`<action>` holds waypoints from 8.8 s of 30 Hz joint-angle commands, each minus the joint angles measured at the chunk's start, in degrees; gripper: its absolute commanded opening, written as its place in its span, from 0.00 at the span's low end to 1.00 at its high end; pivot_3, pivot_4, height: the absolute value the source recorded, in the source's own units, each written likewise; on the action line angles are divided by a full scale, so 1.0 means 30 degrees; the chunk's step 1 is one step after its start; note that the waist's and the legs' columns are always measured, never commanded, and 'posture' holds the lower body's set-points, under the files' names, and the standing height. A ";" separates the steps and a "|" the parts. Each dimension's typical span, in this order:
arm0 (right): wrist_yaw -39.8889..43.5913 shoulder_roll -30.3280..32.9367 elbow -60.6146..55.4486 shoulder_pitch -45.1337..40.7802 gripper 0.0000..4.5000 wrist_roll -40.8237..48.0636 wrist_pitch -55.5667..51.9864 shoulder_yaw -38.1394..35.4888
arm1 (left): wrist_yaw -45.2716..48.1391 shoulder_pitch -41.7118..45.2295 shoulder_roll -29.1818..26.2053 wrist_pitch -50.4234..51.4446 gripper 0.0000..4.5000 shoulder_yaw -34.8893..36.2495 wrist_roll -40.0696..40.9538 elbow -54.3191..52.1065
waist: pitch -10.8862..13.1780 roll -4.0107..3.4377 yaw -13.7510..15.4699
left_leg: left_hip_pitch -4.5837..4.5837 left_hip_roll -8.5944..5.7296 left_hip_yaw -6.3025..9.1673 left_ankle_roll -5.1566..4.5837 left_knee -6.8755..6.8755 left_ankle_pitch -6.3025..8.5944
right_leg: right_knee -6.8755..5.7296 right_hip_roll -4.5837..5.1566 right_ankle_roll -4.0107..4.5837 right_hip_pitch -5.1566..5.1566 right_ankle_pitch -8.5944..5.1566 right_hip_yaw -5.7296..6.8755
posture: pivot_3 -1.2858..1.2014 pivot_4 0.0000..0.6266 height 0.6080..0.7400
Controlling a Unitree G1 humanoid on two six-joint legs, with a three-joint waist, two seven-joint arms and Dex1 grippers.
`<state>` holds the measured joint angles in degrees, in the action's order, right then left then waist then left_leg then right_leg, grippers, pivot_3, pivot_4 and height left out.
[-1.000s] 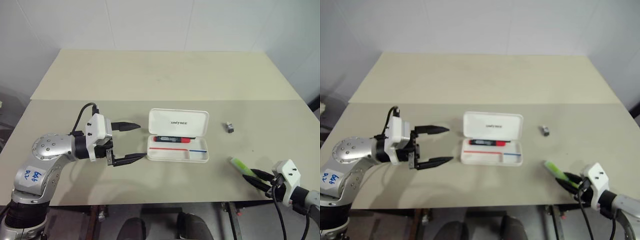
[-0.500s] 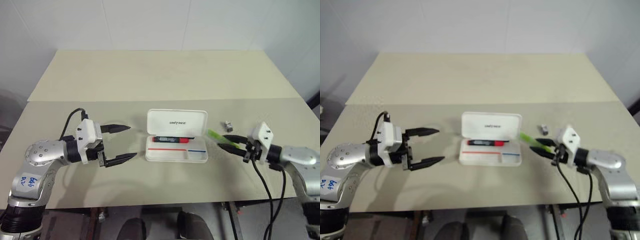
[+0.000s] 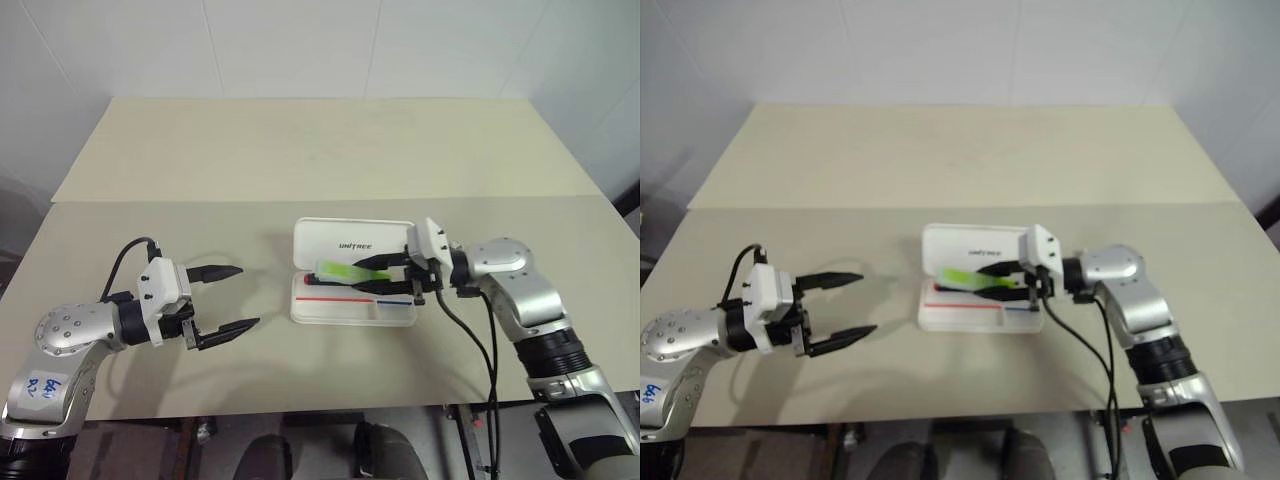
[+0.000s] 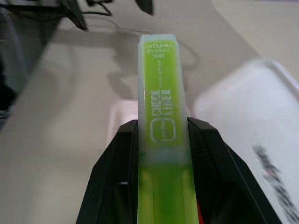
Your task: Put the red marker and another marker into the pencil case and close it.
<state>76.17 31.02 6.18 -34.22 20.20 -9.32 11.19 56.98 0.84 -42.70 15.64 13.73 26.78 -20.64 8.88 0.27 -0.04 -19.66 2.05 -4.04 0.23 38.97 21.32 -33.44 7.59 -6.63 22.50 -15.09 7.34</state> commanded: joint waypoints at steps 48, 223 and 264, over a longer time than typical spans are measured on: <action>-0.1756 -0.1578 -0.1404 -0.0709 0.25 -0.1897 -0.3851 0.1287 | -0.1201 0.0305 0.0045 0.0047 1.00 -0.0133 0.0087 -0.1084 | 0.0011 -0.0019 -0.0044 | -0.0001 0.0011 0.0002 0.0051 -0.0012 0.0030 | -0.0003 -0.0008 0.0013 0.0022 -0.0008 0.0048 | 0.52 0.24 1.00; 0.1997 0.3557 0.1222 0.2269 0.07 -0.0802 0.0869 -0.0711 | -0.1665 0.1122 0.0792 -0.0095 1.00 -0.1279 0.0440 -0.1564 | 0.0074 -0.0071 0.0002 | 0.0112 0.0143 -0.0404 -0.0022 0.0004 0.0173 | 0.0161 -0.0025 0.0006 0.0014 -0.0004 0.0114 | 0.52 0.24 1.00; 0.1169 0.6340 0.0990 0.1089 0.99 0.1278 -0.1080 -0.5640 | -0.1849 0.2168 0.0597 -0.1095 1.00 0.0957 0.0337 0.0702 | 0.0070 -0.0064 -0.0002 | 0.0124 0.0177 -0.0448 0.0002 0.0019 0.0191 | 0.0156 -0.0045 0.0008 0.0016 -0.0005 0.0121 | 0.52 0.24 1.00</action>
<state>79.70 48.61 8.64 -29.47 23.35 -13.58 -3.05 51.98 6.59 -40.62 14.23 14.15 27.73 -18.94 9.09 0.08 -0.05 -19.29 2.58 -5.40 0.24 39.03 21.89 -32.95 7.46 -6.61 22.55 -15.11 7.71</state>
